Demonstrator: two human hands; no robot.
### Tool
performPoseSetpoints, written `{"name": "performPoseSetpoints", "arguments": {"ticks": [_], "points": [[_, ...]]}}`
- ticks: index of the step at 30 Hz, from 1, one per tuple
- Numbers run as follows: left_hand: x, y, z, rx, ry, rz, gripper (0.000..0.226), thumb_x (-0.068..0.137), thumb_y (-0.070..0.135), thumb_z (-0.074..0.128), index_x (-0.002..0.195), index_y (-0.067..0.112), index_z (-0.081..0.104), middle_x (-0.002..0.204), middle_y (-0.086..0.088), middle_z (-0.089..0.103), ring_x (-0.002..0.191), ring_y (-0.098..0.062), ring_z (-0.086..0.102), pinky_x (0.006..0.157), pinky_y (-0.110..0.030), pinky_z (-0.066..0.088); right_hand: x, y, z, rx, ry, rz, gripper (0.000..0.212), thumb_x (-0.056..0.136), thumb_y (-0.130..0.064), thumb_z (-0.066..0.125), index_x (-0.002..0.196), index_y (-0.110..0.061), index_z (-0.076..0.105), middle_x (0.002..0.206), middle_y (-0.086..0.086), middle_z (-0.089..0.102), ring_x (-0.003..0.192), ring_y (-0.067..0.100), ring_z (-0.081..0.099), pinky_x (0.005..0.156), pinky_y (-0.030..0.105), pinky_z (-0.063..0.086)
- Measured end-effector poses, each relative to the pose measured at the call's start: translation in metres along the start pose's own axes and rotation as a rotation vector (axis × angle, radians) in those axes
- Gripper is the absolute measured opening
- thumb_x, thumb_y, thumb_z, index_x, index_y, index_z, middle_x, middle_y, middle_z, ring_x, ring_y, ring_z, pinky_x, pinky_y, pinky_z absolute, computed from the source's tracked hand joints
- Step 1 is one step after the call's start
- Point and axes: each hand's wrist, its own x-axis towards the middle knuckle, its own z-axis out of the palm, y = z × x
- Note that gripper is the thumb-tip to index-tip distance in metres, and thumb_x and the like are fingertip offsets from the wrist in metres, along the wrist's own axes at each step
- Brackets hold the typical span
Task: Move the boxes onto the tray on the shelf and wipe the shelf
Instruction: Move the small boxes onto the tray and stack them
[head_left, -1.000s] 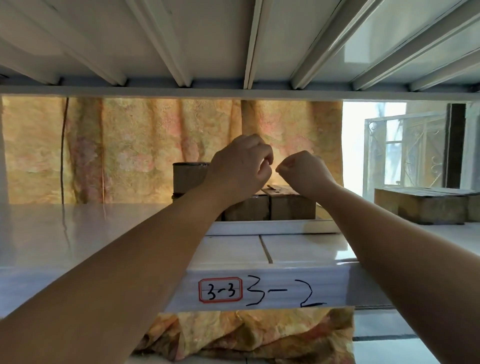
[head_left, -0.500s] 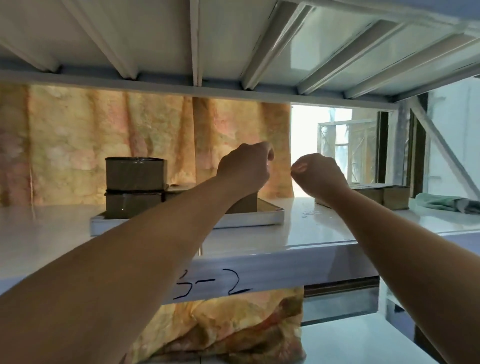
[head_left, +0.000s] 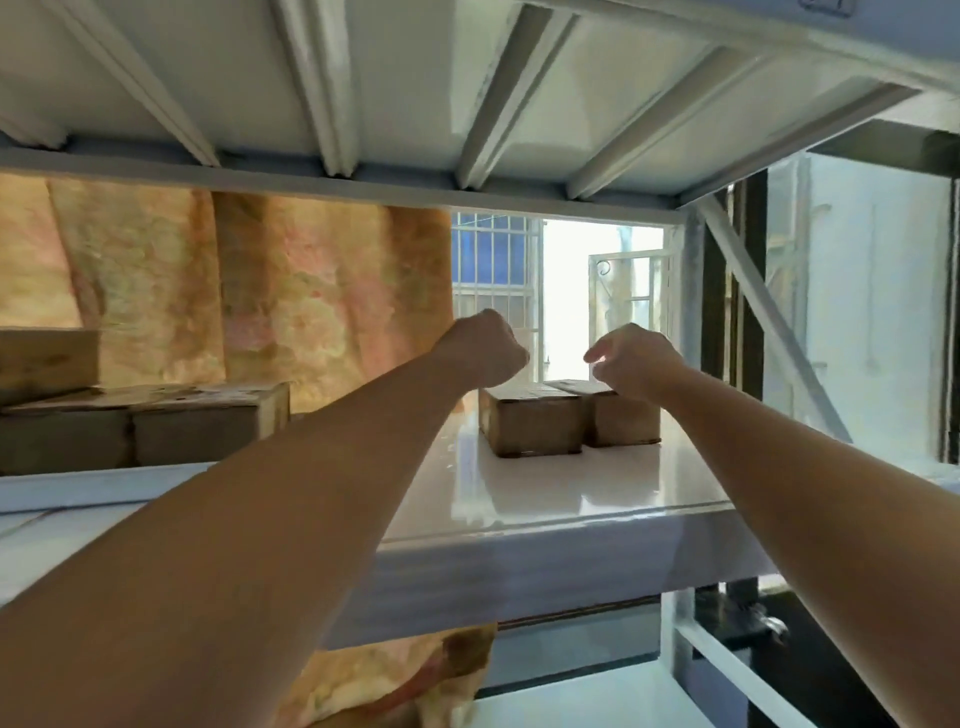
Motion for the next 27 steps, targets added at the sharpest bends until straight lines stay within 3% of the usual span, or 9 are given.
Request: {"name": "performPoseSetpoints", "arguments": {"ticks": [2,5,8,10,12,15,18,21,27], "points": [[0.008,0.012,0.017,0.065,-0.103,-0.036,0.029,0.090,0.020,0.049,0.100,-0.005,0.060,0.090,-0.012,0.061,0.092,-0.027,0.058,0.074,-0.032,0.044,0.009,0.013,0.000,0.022,-0.077,0.001,0.029,0.084,-0.003,0.054,0.109,0.004,0.067,0.118,0.019,0.066,0.109,0.035,0.062,0.096,0.043,0.049],[0.016,0.023,0.033,0.176,-0.211,-0.123,0.041,0.093,0.035,0.048,0.115,0.002,0.057,0.114,-0.010,0.057,0.092,-0.022,0.054,0.074,-0.027,0.038,0.017,0.019,0.004,0.027,-0.227,0.010,0.032,0.089,-0.017,0.055,0.114,-0.001,0.067,0.119,0.014,0.064,0.110,0.030,0.060,0.095,0.038,0.049],[0.020,0.029,0.042,0.158,-0.263,-0.222,0.034,0.089,0.046,0.053,0.081,0.012,0.055,0.084,-0.004,0.056,0.065,-0.014,0.050,0.054,-0.023,0.036,0.026,0.022,0.007,0.049,-0.279,0.035,0.033,0.082,-0.033,0.062,0.099,-0.005,0.067,0.100,0.009,0.065,0.091,0.024,0.061,0.079,0.033,0.052],[0.022,0.032,0.042,0.132,-0.265,-0.251,0.039,0.085,0.050,0.056,0.084,0.011,0.059,0.085,-0.007,0.059,0.068,-0.017,0.054,0.052,-0.023,0.035,0.029,0.022,0.005,0.030,-0.310,0.026,0.029,0.081,-0.036,0.063,0.086,-0.007,0.061,0.087,0.006,0.059,0.078,0.021,0.055,0.065,0.029,0.045],[0.023,0.033,0.042,0.137,-0.257,-0.265,0.052,0.082,0.052,0.058,0.109,0.007,0.062,0.107,-0.013,0.063,0.092,-0.025,0.062,0.060,-0.025,0.041,0.030,0.020,0.002,0.002,-0.368,0.035,0.031,0.083,-0.037,0.062,0.099,-0.011,0.061,0.096,0.006,0.057,0.083,0.022,0.054,0.061,0.029,0.043],[0.024,0.033,0.041,0.122,-0.311,-0.351,0.058,0.078,0.055,0.060,0.112,0.008,0.060,0.088,-0.009,0.058,0.080,-0.024,0.060,0.054,-0.027,0.044,0.030,0.018,0.000,-0.019,-0.438,0.039,0.045,0.085,-0.043,0.059,0.120,-0.015,0.057,0.109,0.005,0.054,0.093,0.023,0.053,0.061,0.030,0.043],[0.029,0.029,0.041,0.036,-0.383,-0.460,0.062,0.074,0.056,0.062,0.115,0.009,0.060,0.090,-0.009,0.058,0.073,-0.023,0.059,0.055,-0.029,0.048,0.033,0.024,0.004,-0.022,-0.436,0.006,0.052,0.083,-0.047,0.061,0.123,-0.016,0.054,0.112,0.004,0.053,0.097,0.022,0.052,0.072,0.033,0.045],[0.032,0.030,0.043,-0.002,-0.374,-0.445,0.061,0.081,0.046,0.061,0.128,0.009,0.049,0.115,-0.012,0.051,0.093,-0.025,0.053,0.069,-0.034,0.047,0.035,0.031,0.011,0.045,-0.405,0.002,0.056,0.075,-0.050,0.068,0.118,-0.015,0.058,0.110,0.004,0.057,0.099,0.021,0.055,0.077,0.033,0.048],[0.039,0.024,0.042,-0.056,-0.133,-0.377,0.092,0.072,0.048,0.069,0.146,0.019,0.022,0.143,-0.008,0.034,0.119,-0.028,0.041,0.087,-0.037,0.048,0.040,0.041,0.018,0.145,-0.181,0.023,0.053,0.069,-0.057,0.065,0.100,-0.014,0.064,0.094,0.003,0.063,0.086,0.019,0.060,0.076,0.033,0.052]]}}
